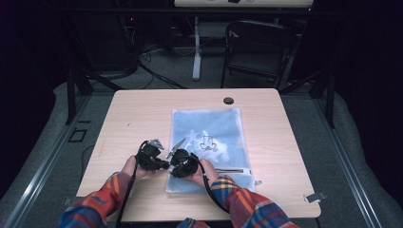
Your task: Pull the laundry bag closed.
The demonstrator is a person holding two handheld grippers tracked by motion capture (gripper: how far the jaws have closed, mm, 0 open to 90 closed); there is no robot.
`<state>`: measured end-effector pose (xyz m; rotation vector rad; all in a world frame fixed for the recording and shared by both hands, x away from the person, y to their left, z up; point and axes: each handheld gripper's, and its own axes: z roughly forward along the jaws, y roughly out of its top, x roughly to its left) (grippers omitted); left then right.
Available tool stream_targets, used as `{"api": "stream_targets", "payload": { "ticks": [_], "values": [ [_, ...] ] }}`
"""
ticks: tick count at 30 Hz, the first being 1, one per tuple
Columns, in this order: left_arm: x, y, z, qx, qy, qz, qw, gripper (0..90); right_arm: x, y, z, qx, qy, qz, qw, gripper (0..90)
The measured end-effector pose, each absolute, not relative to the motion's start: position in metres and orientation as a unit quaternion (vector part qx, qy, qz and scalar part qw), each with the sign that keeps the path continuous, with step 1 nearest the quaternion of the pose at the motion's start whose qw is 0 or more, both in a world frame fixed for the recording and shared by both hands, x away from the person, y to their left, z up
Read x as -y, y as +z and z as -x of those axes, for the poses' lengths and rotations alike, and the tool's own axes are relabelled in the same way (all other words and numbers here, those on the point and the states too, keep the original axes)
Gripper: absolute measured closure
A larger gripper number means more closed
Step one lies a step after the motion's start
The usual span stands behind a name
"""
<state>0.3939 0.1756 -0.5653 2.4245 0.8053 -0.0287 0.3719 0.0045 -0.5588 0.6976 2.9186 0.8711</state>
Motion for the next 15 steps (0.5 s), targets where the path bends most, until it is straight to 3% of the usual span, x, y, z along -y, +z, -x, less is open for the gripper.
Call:
{"api": "stream_targets", "payload": {
  "ticks": [3, 6, 10, 15],
  "values": [
    [-0.1727, -0.5603, -0.3945, -0.293, -0.003, -0.915, 0.278, 90.0, -0.0038, -0.5593, -0.3723, -0.935, 0.279, -0.220, 0.004, 82.1],
    [-0.1724, -0.5571, -0.3961, -0.308, -0.029, -0.899, 0.310, 90.0, -0.0040, -0.5615, -0.3714, -0.934, 0.283, -0.219, 0.009, 82.0],
    [-0.1673, -0.5663, -0.3974, -0.316, -0.043, -0.899, 0.301, 90.0, -0.0042, -0.5615, -0.3711, -0.934, 0.283, -0.218, 0.012, 82.0],
    [-0.1651, -0.5668, -0.3935, -0.315, -0.030, -0.900, 0.299, 90.0, -0.0032, -0.5588, -0.3707, -0.937, 0.276, -0.215, 0.017, 82.1]
  ]
}}
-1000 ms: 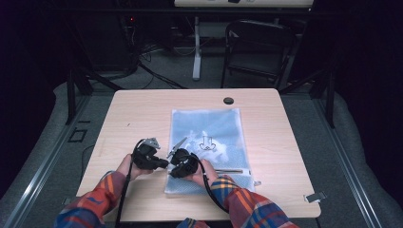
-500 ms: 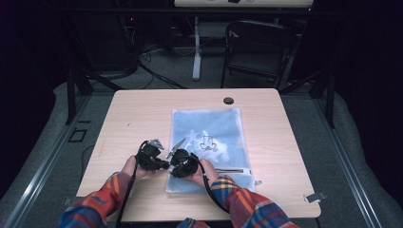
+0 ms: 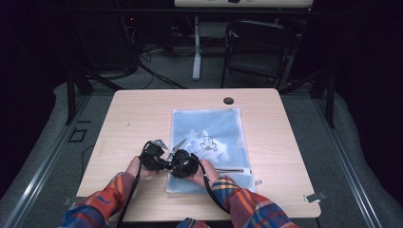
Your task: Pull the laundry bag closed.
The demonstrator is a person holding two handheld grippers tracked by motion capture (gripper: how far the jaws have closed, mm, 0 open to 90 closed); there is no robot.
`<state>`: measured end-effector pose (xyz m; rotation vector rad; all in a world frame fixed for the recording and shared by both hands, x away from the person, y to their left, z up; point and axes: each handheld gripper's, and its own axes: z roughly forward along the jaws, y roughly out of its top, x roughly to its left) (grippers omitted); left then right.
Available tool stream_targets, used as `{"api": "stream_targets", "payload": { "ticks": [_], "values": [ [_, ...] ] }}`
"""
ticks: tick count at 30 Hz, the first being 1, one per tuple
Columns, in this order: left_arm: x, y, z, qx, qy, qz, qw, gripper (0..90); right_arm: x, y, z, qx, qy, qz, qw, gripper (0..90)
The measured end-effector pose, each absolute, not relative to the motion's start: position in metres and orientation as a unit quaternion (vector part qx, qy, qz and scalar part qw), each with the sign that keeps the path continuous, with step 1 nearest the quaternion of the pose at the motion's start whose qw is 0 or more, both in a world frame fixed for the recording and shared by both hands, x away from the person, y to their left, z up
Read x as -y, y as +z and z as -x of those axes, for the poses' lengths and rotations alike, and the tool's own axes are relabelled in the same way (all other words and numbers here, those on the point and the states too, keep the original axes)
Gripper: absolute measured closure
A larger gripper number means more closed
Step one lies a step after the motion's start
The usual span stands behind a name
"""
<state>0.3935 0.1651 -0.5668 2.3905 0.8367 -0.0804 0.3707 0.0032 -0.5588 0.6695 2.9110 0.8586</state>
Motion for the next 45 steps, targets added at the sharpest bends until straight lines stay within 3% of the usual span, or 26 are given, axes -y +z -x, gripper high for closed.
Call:
{"api": "stream_targets", "payload": {
  "ticks": [45],
  "values": [
    [-0.167, -0.567, -0.393, -0.306, -0.024, -0.903, 0.299, 90.0, 0.012, -0.550, -0.373, -0.946, 0.246, -0.212, 0.019, 82.1]
  ]
}}
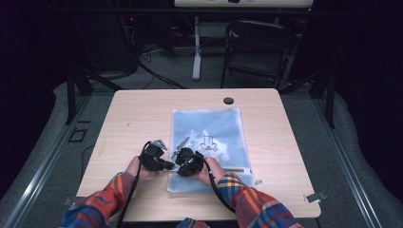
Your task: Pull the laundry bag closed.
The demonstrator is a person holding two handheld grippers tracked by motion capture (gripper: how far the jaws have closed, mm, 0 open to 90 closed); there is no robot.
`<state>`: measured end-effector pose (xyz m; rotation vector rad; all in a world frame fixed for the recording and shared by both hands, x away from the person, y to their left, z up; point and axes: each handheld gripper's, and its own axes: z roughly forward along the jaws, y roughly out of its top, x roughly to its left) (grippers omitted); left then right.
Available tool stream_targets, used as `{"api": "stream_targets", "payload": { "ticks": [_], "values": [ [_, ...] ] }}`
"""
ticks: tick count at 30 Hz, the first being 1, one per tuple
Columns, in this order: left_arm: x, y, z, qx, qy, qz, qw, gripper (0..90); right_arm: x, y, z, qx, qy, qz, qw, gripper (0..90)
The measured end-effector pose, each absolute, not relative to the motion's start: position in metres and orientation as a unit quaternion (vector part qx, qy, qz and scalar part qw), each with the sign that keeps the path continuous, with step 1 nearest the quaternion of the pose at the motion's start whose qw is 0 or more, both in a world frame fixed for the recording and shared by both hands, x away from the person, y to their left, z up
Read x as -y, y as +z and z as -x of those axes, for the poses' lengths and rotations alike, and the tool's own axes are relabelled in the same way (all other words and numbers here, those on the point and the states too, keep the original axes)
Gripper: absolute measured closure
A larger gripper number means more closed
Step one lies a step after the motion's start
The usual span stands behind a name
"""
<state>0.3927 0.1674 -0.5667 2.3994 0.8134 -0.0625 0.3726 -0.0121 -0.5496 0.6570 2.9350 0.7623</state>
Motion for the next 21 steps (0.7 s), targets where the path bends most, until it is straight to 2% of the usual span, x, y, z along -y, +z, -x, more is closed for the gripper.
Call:
{"api": "stream_targets", "payload": {
  "ticks": [4, 21],
  "values": [
    [-0.169, -0.567, -0.393, -0.310, -0.026, -0.901, 0.301, 90.0, 0.027, -0.547, -0.376, -0.942, 0.249, -0.223, 0.017, 82.1],
    [-0.169, -0.567, -0.394, -0.314, -0.030, -0.900, 0.301, 90.0, 0.030, -0.546, -0.376, -0.945, 0.248, -0.215, 0.017, 82.0]
  ]
}}
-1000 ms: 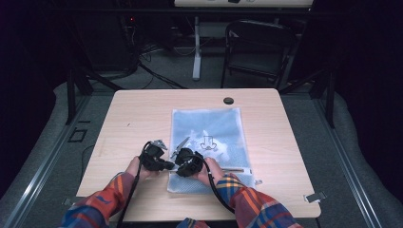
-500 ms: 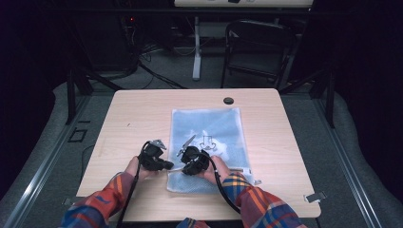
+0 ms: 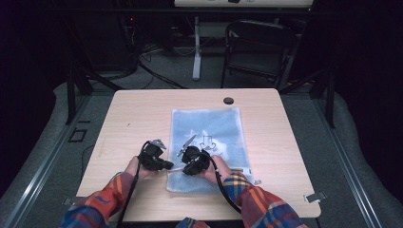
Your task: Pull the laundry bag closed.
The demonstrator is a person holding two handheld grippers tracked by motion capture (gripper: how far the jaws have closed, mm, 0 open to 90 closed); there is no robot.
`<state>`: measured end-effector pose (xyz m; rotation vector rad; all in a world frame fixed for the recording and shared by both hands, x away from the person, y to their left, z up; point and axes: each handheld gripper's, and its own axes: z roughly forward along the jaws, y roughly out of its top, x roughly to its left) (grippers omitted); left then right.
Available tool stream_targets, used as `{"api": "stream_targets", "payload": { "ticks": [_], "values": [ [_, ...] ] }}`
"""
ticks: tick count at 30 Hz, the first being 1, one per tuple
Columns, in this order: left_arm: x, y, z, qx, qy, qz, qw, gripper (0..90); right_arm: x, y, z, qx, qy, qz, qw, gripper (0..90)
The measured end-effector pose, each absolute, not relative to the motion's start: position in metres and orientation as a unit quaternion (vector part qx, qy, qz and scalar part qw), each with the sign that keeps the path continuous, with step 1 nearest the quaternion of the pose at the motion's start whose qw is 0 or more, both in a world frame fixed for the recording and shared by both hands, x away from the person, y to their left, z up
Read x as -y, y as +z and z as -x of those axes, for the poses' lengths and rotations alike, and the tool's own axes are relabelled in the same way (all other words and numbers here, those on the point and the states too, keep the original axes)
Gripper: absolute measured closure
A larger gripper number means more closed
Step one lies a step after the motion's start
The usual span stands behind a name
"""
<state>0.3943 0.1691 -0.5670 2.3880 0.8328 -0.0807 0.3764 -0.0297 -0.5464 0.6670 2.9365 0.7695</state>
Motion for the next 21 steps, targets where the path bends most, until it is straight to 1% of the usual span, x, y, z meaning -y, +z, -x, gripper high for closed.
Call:
{"api": "stream_targets", "payload": {
  "ticks": [21],
  "values": [
    [-0.1698, -0.5672, -0.3954, -0.315, -0.036, -0.899, 0.302, 90.0, 0.0369, -0.5416, -0.3758, -0.946, 0.243, -0.215, 0.017, 82.0]
  ]
}}
